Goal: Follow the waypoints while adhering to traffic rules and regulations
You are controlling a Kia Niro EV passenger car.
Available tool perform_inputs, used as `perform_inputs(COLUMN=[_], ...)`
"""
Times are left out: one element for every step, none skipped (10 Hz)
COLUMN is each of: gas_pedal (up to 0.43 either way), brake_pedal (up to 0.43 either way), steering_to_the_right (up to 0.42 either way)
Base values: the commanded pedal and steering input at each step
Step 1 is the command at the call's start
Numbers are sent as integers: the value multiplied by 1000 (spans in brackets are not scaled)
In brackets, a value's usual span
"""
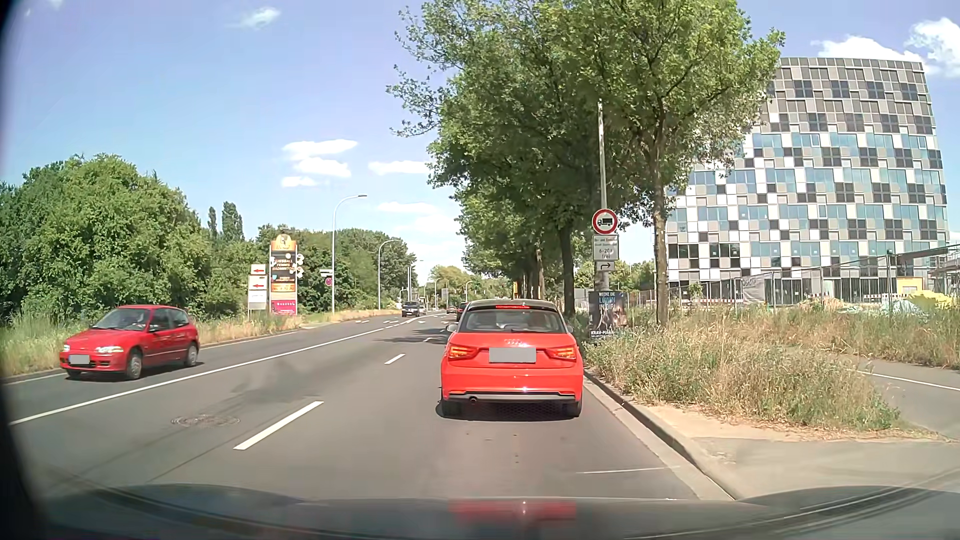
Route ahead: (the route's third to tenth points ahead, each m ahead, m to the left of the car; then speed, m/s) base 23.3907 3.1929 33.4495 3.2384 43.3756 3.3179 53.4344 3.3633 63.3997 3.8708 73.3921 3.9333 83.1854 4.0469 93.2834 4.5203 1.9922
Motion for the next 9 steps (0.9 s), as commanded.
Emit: perform_inputs(gas_pedal=[0, 0, 0, 0, 0, 0, 0, 0, 0], brake_pedal=[146, 152, 165, 177, 177, 189, 213, 220, 226], steering_to_the_right=[-2, -3, -5, -5, -5, -5, -5, -6, -6])
